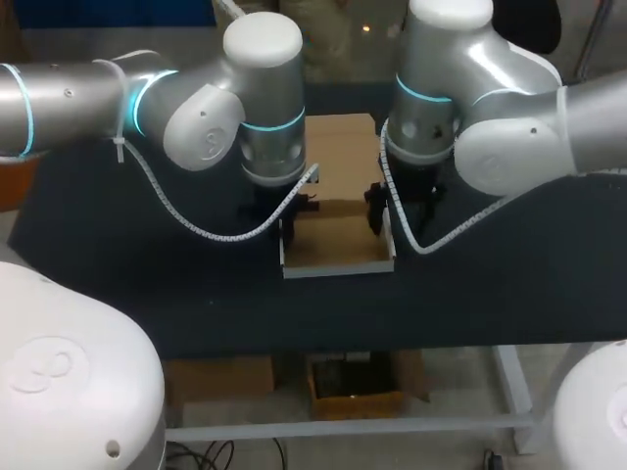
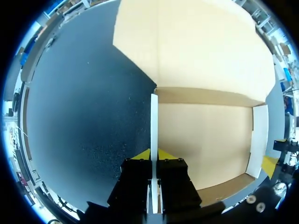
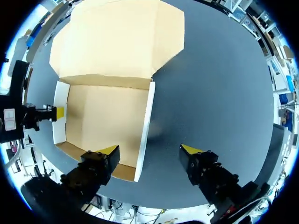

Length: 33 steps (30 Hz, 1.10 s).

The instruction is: Assemble the packaging by folding the flat box into shape, placing the metal phone stand inside, and closing the box properly

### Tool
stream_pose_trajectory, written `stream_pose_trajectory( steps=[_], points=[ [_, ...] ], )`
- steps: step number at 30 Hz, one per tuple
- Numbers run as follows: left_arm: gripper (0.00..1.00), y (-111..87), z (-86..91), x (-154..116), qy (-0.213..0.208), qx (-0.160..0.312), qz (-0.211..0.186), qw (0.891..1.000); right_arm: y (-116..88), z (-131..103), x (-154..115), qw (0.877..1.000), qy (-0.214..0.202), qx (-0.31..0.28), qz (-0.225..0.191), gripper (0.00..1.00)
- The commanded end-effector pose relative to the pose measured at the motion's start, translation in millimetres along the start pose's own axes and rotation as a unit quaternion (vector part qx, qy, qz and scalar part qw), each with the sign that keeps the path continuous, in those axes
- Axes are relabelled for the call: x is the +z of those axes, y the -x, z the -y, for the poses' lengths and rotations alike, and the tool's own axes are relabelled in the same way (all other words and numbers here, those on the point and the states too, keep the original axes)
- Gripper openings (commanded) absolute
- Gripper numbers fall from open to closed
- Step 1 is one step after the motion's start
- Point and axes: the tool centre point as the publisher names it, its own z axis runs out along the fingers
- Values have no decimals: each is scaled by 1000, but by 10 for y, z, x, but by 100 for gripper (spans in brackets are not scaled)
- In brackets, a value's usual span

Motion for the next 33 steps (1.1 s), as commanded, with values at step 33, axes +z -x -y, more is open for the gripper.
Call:
stream_pose_trajectory(
  steps=[33],
  points=[
    [0,66,-69,-37,-13,-2,14,1000,563,478,-517,933,201,-249,-164,100]
  ],
)
